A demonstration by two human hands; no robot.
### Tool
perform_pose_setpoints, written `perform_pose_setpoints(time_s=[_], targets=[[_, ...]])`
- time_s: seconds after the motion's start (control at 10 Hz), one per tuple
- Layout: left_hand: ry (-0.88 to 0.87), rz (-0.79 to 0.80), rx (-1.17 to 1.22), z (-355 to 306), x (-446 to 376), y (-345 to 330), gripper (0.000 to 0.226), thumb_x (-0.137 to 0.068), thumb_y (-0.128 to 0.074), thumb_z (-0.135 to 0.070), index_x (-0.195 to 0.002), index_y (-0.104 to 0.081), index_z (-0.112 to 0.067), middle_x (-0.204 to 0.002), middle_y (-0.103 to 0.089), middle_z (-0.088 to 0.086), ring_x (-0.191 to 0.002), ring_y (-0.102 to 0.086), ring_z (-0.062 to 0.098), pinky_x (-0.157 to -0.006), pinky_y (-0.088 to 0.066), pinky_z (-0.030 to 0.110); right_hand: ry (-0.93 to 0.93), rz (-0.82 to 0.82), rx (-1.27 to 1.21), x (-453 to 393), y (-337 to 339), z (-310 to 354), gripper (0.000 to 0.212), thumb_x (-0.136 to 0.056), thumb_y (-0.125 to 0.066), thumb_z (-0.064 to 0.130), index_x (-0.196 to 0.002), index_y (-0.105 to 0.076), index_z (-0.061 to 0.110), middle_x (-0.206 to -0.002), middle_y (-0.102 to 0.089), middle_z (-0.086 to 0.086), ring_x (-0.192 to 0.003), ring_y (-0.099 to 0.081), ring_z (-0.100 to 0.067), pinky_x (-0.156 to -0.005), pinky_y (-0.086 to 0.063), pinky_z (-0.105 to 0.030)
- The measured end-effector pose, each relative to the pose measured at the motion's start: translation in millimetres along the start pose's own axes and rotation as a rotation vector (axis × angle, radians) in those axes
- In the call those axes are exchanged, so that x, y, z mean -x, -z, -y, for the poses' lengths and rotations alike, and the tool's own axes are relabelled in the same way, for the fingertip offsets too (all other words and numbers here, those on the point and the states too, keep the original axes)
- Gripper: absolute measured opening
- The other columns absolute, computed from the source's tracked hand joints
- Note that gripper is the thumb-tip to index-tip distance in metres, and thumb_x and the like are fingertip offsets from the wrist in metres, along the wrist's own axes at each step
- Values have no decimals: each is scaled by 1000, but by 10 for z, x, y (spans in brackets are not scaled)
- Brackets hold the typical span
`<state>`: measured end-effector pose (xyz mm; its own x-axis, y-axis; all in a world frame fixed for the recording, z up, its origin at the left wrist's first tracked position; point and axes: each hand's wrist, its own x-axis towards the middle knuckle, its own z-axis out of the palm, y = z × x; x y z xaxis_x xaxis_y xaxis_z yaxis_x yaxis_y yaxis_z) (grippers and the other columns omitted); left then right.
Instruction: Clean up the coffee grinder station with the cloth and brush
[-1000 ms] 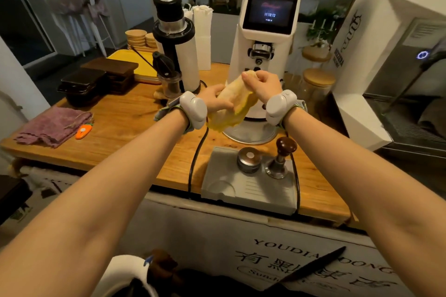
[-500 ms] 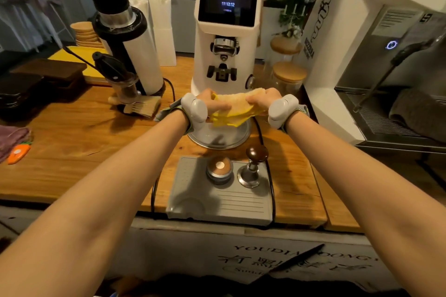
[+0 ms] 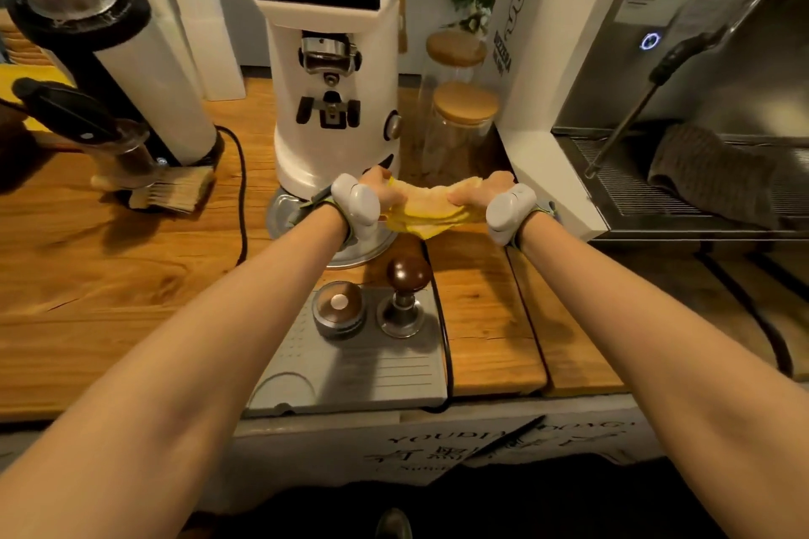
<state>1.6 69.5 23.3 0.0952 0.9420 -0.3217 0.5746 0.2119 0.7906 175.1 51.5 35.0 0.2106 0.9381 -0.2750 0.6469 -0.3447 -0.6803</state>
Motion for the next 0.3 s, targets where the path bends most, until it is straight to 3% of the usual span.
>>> perform_pose_setpoints(time_s=[0.2,0.3], targets=[[32,14,-28,-9,-57,-48,59,-94,-52,-15,-145,-27,-1,-147,-37,18,-133,-41,31,-107,-38,38,-88,3,-11,-89,6,-103,68,-85,-67,24,-139,-36,-3,-140,-45,-20,-130,-45,-34,-103,-39,-37],[-11,-56,39,-35,-39,-12,43,-97,-45,-18,-136,-44,1,-136,-52,22,-116,-55,28,-93,-44,35,-70,-13,7,-83,19,-38,39,-90,-59,23,-121,-59,-2,-118,-63,-15,-110,-59,-29,-95,-45,-36]])
